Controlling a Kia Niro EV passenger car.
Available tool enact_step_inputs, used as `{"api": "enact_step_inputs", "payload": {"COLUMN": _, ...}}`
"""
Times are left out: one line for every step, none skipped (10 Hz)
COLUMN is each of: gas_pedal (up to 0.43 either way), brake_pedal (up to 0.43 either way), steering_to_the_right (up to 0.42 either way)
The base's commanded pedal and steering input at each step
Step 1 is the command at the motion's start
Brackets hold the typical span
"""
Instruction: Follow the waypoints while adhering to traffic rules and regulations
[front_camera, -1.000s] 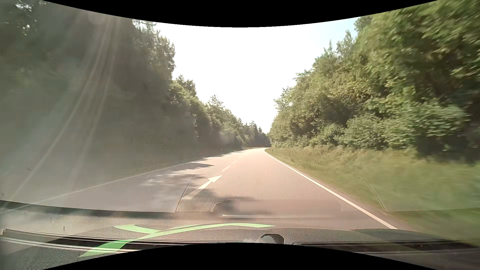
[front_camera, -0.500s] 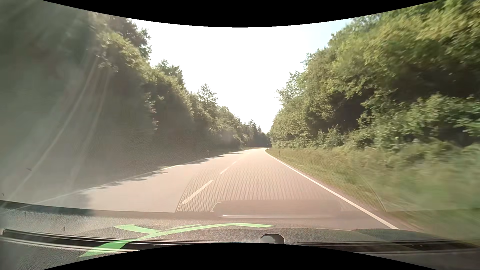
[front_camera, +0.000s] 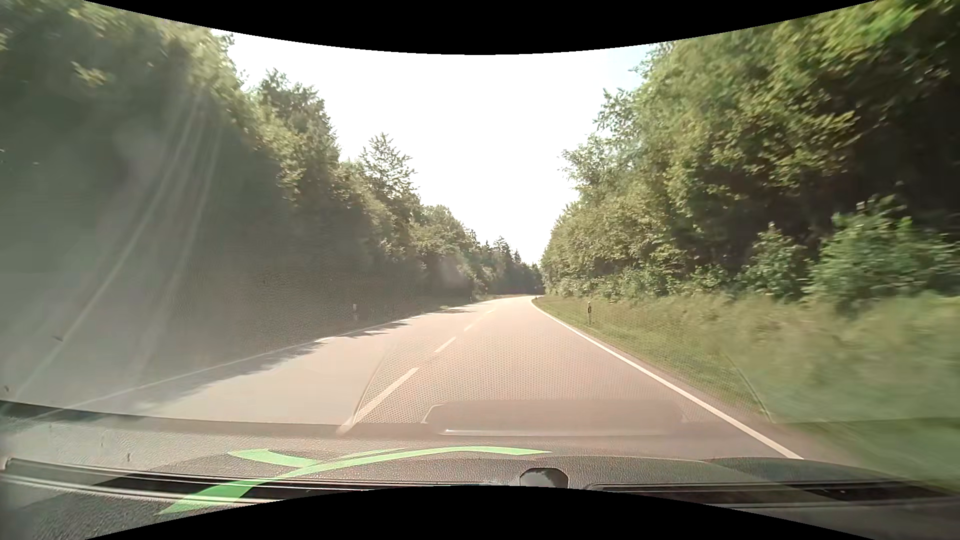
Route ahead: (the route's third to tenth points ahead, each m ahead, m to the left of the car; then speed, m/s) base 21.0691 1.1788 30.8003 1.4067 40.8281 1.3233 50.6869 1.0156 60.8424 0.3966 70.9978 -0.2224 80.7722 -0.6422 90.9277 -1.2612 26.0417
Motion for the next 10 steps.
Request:
{"api": "enact_step_inputs", "payload": {"gas_pedal": 0.209, "brake_pedal": 0.0, "steering_to_the_right": 0.0}}
{"api": "enact_step_inputs", "payload": {"gas_pedal": 0.209, "brake_pedal": 0.0, "steering_to_the_right": 0.001}}
{"api": "enact_step_inputs", "payload": {"gas_pedal": 0.197, "brake_pedal": 0.0, "steering_to_the_right": 0.001}}
{"api": "enact_step_inputs", "payload": {"gas_pedal": 0.197, "brake_pedal": 0.0, "steering_to_the_right": 0.001}}
{"api": "enact_step_inputs", "payload": {"gas_pedal": 0.197, "brake_pedal": 0.0, "steering_to_the_right": 0.001}}
{"api": "enact_step_inputs", "payload": {"gas_pedal": 0.197, "brake_pedal": 0.0, "steering_to_the_right": 0.001}}
{"api": "enact_step_inputs", "payload": {"gas_pedal": 0.197, "brake_pedal": 0.0, "steering_to_the_right": 0.001}}
{"api": "enact_step_inputs", "payload": {"gas_pedal": 0.197, "brake_pedal": 0.0, "steering_to_the_right": 0.001}}
{"api": "enact_step_inputs", "payload": {"gas_pedal": 0.197, "brake_pedal": 0.0, "steering_to_the_right": 0.001}}
{"api": "enact_step_inputs", "payload": {"gas_pedal": 0.197, "brake_pedal": 0.0, "steering_to_the_right": 0.001}}
